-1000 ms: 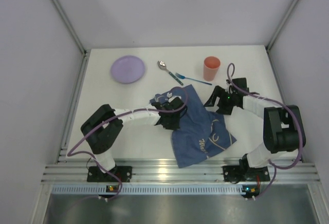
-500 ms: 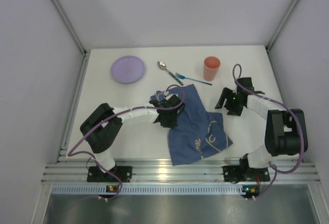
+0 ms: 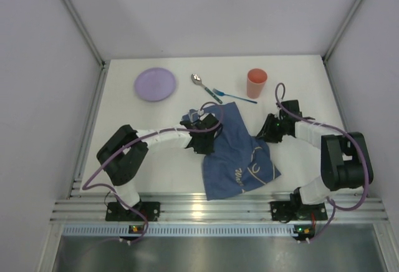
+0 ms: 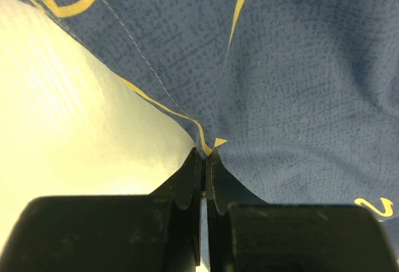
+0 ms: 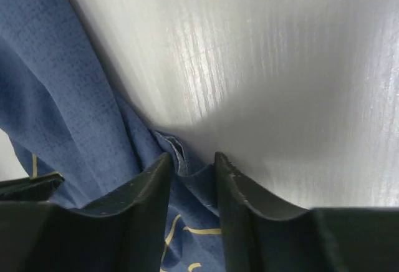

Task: Set the dinner table for one person

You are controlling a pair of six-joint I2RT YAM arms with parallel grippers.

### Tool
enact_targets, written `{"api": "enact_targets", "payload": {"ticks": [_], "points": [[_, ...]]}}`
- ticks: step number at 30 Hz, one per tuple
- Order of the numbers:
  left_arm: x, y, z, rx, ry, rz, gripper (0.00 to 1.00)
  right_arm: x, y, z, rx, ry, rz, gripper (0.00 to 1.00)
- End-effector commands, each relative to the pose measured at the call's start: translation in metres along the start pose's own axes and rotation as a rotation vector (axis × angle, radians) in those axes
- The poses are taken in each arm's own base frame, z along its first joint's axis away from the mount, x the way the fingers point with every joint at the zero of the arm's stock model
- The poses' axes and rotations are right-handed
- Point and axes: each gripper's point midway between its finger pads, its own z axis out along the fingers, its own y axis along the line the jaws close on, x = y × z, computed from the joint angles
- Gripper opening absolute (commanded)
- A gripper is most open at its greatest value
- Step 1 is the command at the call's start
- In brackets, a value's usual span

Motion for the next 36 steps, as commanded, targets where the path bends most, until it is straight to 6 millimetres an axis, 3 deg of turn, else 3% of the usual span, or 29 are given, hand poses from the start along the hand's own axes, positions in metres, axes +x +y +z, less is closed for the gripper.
{"api": "enact_targets", "payload": {"ticks": [1, 3, 5, 10, 13, 15, 16, 17, 19, 21, 25, 27, 32, 34, 36], "points": [[-0.018, 0.001, -0.008, 0.009, -0.034, -0.019, 0.0, 0.041, -0.023, 0.003, 0.079, 0.122, 0.032, 0.28], [-0.021, 0.008, -0.008, 0.005, -0.035, -0.037, 0.0, 0.043, -0.024, 0.001, 0.081, 0.124, 0.03, 0.19], [-0.025, 0.013, -0.01, 0.004, -0.043, -0.049, 0.0, 0.044, -0.026, -0.001, 0.088, 0.123, 0.022, 0.01], [-0.035, 0.034, -0.019, -0.024, -0.061, -0.091, 0.0, 0.035, -0.031, -0.003, 0.111, 0.101, 0.024, 0.0], [-0.045, 0.063, -0.03, -0.063, -0.079, -0.152, 0.0, 0.011, -0.052, -0.012, 0.157, 0.051, 0.086, 0.0], [-0.047, 0.096, -0.043, -0.105, -0.085, -0.212, 0.0, -0.005, -0.068, -0.024, 0.166, 0.011, 0.157, 0.0], [-0.048, 0.107, -0.048, -0.116, -0.094, -0.225, 0.0, -0.014, -0.085, -0.034, 0.181, -0.021, 0.211, 0.0], [-0.041, 0.131, -0.05, -0.156, -0.082, -0.265, 0.0, -0.022, -0.091, -0.043, 0.187, -0.05, 0.229, 0.0], [-0.046, 0.153, -0.066, -0.18, -0.123, -0.293, 0.0, -0.027, -0.107, -0.064, 0.216, -0.092, 0.279, 0.0], [-0.035, 0.165, -0.075, -0.211, -0.112, -0.305, 0.0, -0.021, -0.11, -0.073, 0.215, -0.103, 0.333, 0.0], [-0.011, 0.182, -0.082, -0.294, -0.075, -0.383, 0.0, 0.001, -0.095, -0.086, 0.162, -0.148, 0.399, 0.0], [0.014, 0.204, -0.094, -0.43, -0.015, -0.438, 0.0, 0.01, -0.093, -0.094, 0.173, -0.153, 0.429, 0.0], [0.037, 0.201, -0.101, -0.436, 0.035, -0.589, 0.0, 0.035, -0.104, -0.131, 0.375, -0.125, 0.479, 0.0], [0.036, 0.192, -0.096, -0.396, 0.053, -0.605, 0.0, 0.03, -0.1, -0.136, 0.371, -0.152, 0.484, 0.0], [0.037, 0.192, -0.091, -0.413, 0.086, -0.605, 0.0, 0.014, -0.081, -0.129, 0.252, -0.183, 0.452, 0.0]]}}
